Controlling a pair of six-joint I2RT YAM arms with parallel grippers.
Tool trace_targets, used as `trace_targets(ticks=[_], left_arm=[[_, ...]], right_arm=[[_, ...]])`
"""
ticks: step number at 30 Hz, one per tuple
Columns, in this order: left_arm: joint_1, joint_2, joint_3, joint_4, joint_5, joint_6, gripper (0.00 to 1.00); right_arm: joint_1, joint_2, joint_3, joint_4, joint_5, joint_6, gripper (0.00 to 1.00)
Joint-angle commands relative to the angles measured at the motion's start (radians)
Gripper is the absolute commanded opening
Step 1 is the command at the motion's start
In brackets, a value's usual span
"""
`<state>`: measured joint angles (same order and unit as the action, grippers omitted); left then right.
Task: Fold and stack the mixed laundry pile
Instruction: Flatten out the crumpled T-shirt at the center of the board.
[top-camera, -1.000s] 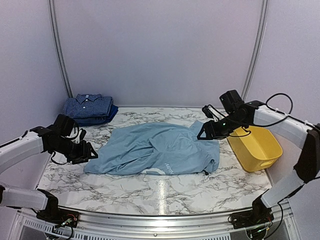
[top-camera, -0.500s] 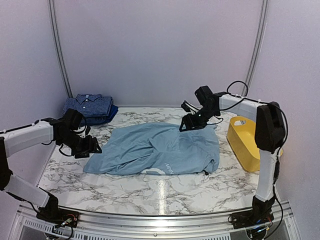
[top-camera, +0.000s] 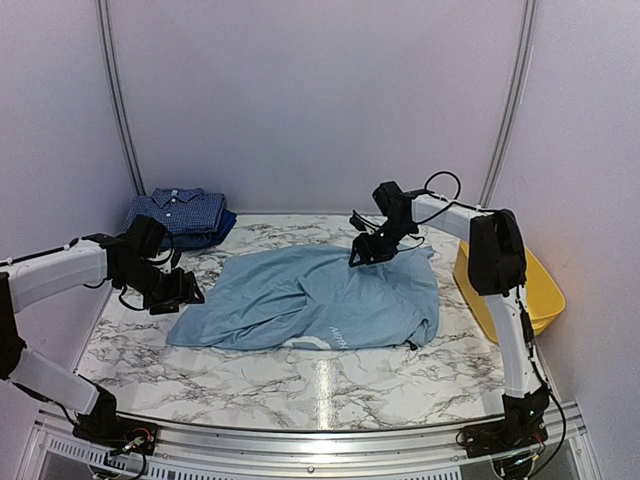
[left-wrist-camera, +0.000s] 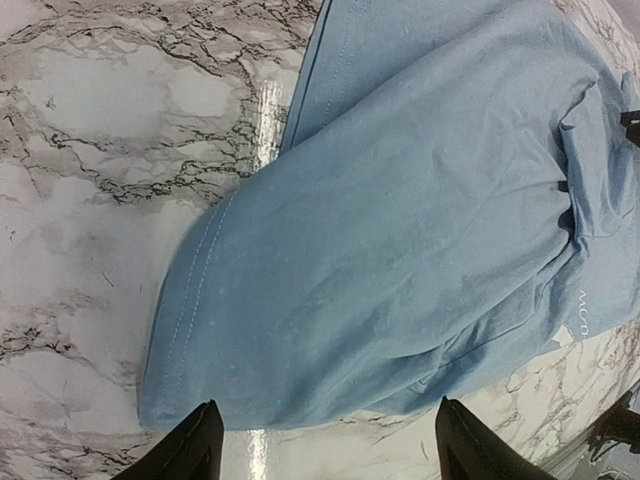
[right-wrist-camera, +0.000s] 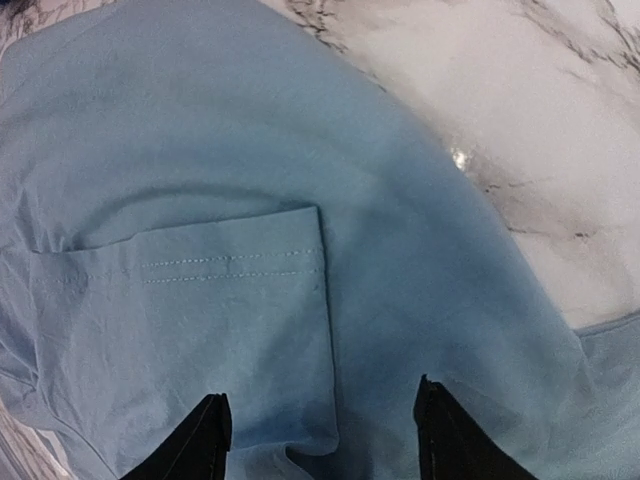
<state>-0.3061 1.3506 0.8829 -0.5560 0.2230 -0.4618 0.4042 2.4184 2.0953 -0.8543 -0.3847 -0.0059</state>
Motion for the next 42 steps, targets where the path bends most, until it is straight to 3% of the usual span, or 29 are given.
trace_targets(ticks=[1, 5, 11, 15, 22, 29, 37, 42], left_arm=[[-0.001, 0.029, 0.022, -0.002, -0.016, 0.001, 0.76], [-0.001, 0.046, 0.035, -0.003, -0.017, 0.012, 0.76], [-0.001, 0.051, 0.046, -0.001, -0.023, 0.016, 0.78], [-0.001, 0.046, 0.030, -0.003, -0.023, 0.003, 0.78], [-0.001, -0.042, -0.090, -0.025, -0.078, -0.163, 0.78], [0.002, -0.103, -0.213, -0.039, -0.143, -0.319, 0.75], [0.001, -0.068, -0.224, -0.030, -0.213, -0.346, 0.59], [0.007, -0.004, -0.200, 0.000, -0.238, -0.347, 0.57]], right_arm=[[-0.005, -0.012, -0.003, -0.034, -0.024, -0.010, 0.54], [-0.002, -0.038, -0.030, -0.047, -0.079, -0.004, 0.40], [-0.004, -0.032, -0.063, -0.079, -0.073, 0.000, 0.49], [0.007, -0.059, -0.045, -0.084, -0.111, -0.011, 0.14], [0.013, -0.224, -0.072, -0.063, -0.115, 0.000, 0.00], [0.014, -0.406, -0.295, -0.032, -0.117, 0.023, 0.00], [0.017, -0.629, -0.604, 0.054, -0.155, 0.077, 0.00], [0.027, -0.708, -0.730, 0.094, -0.170, 0.105, 0.00]])
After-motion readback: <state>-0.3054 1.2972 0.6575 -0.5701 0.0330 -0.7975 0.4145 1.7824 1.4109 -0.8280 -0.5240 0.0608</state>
